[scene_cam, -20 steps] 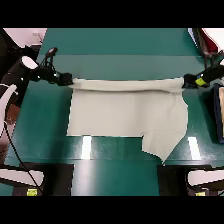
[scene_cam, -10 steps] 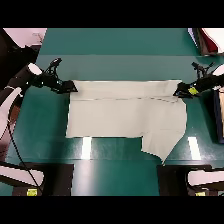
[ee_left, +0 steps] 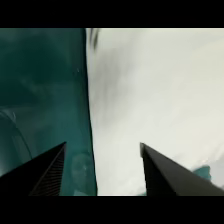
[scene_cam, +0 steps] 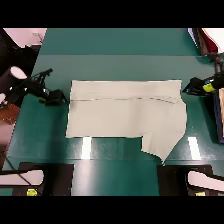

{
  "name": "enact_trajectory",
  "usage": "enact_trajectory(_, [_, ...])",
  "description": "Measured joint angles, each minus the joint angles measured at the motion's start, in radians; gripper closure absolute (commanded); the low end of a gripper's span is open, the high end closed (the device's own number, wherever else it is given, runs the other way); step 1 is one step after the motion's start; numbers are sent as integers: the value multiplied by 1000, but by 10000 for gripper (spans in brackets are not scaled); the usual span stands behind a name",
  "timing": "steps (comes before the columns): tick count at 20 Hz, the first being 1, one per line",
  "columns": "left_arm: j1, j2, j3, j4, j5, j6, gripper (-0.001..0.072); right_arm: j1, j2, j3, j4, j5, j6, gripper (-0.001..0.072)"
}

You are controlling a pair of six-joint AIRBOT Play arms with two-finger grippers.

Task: Fold the shirts.

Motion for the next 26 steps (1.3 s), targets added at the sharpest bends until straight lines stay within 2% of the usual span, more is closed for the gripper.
enact_trajectory(6, [17,252,-372,-6,53,3,174,-10,120,0,2,17,-2,387])
enact_trajectory(13, [-50,315,-492,-54,101,7,177,-10,157,0,2,80,-2,387])
enact_trajectory(14, [-68,317,-496,-59,112,6,337,-10,158,0,2,92,-2,387])
enact_trajectory(15, [-83,317,-500,-53,135,-2,590,-10,159,0,2,102,-2,387])
enact_trajectory(16, [-92,318,-502,-48,152,-9,675,-11,159,-1,-1,116,-2,387])
enact_trajectory(21, [-115,321,-505,-62,172,-31,683,-11,194,-90,-81,166,-2,387])
enact_trajectory(26, [-119,322,-503,-69,177,-35,683,-49,301,-451,-170,130,-2,385])
